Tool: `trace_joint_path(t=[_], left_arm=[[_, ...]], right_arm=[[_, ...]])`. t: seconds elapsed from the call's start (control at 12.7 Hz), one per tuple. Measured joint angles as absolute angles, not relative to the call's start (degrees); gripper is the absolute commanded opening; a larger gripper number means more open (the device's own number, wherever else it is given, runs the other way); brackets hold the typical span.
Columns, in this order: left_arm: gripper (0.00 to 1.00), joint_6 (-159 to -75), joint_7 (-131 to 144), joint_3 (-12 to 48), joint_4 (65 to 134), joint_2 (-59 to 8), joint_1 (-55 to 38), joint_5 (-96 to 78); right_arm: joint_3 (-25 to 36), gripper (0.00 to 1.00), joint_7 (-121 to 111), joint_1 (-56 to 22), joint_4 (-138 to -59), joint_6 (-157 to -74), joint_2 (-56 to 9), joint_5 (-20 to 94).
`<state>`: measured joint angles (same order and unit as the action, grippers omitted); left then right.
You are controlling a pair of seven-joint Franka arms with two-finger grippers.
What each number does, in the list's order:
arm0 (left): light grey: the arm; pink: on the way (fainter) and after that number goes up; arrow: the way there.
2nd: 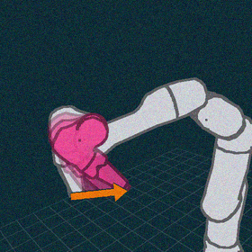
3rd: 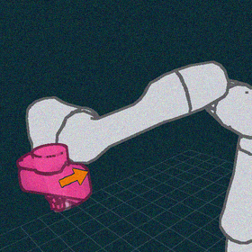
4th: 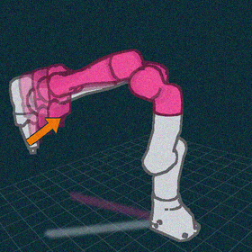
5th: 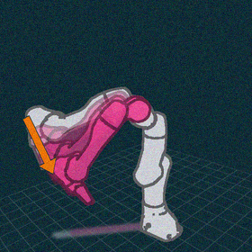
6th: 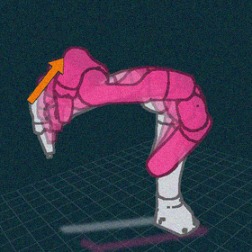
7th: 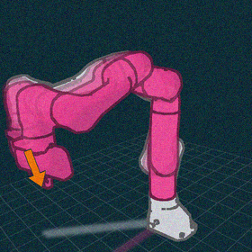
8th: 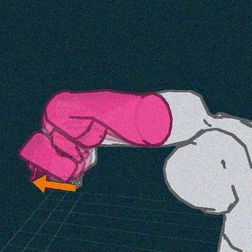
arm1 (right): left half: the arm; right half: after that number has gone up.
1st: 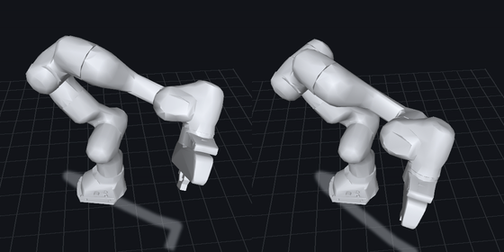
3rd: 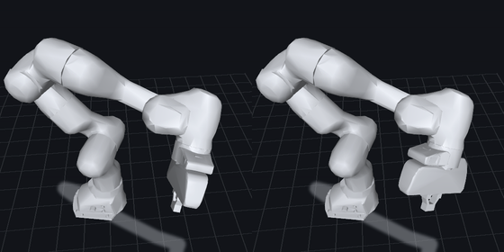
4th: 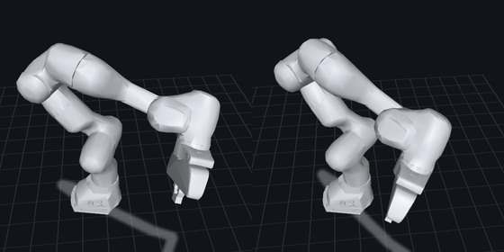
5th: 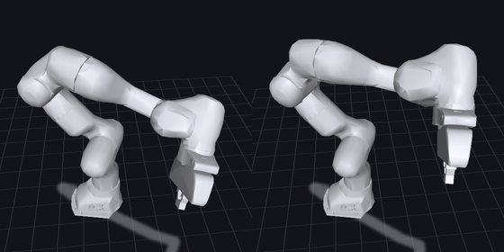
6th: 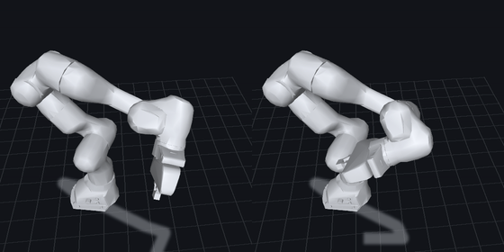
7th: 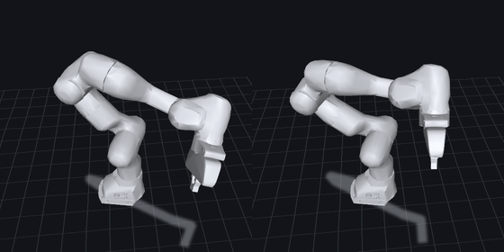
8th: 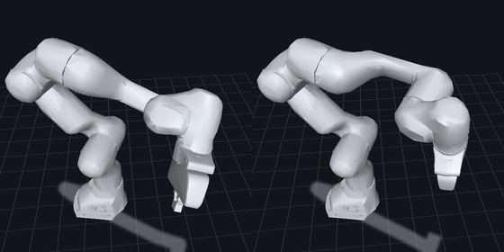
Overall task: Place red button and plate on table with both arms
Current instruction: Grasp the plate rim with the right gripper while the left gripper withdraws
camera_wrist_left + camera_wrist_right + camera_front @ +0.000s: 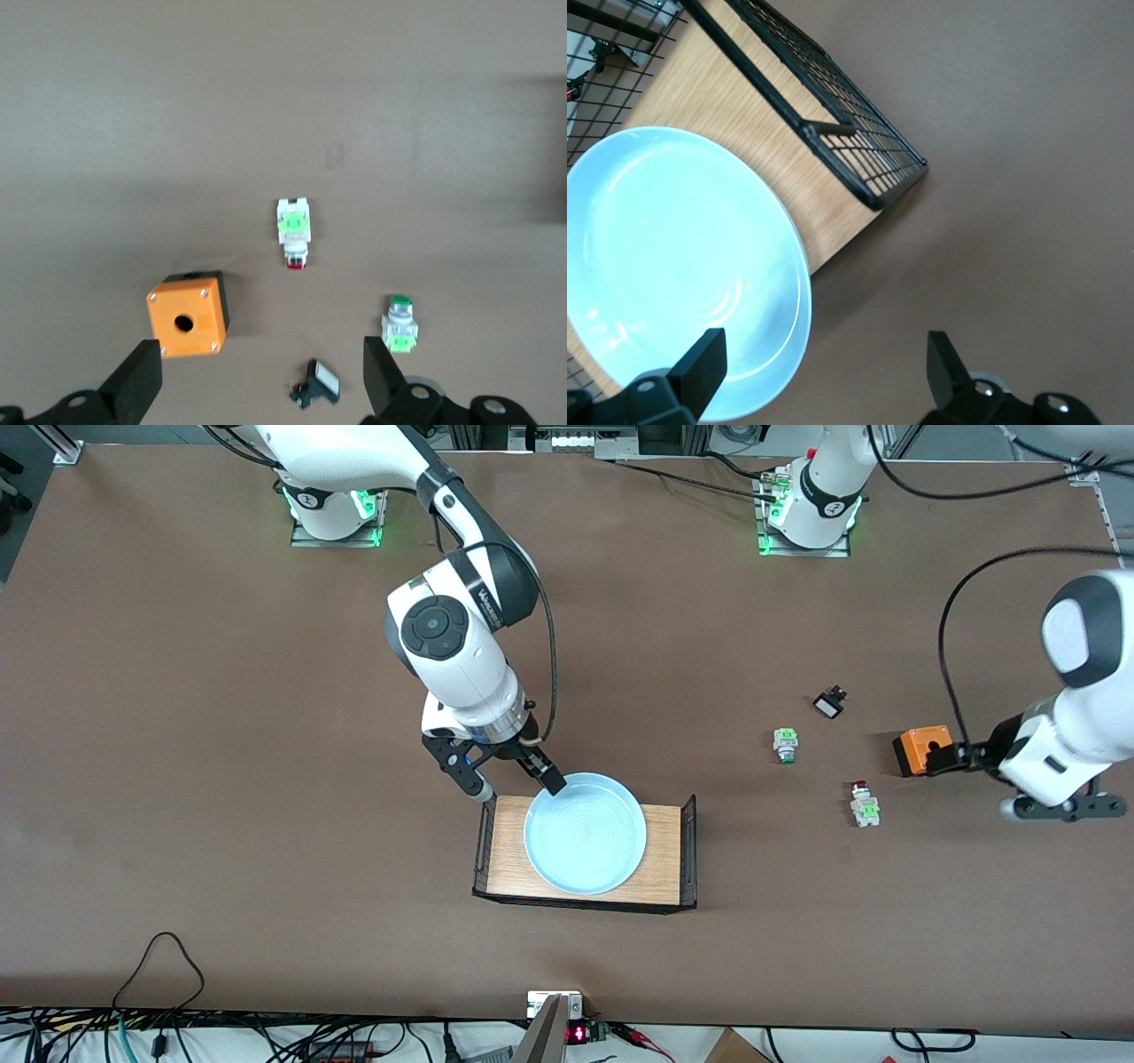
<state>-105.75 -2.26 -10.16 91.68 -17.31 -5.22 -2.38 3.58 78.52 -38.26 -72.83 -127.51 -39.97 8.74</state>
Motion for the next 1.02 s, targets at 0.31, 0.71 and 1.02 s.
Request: trace_joint_path(t=[0.31,0.71,1.02], left_arm=[[1.0,-96.78,-1.39,-10.15,91.57,-9.13,-5.22,-2.27],[1.0,-88.62,0.77,-9.2,91.63,0.19,-5.22,-1.98],[1.0,-86.73,1.67,-8.94,89.76,2.23,-5.1,-0.79]], right_arm=[[3.59,0.97,78.86,-38.26,-72.7,-127.79,-41.21,8.74],[3.6,0.93,78.91,-38.26,-72.68,-128.71,-42.19,8.74],[3.59,0.78,78.96,-38.48,-72.67,-128.91,-42.36,8.74]])
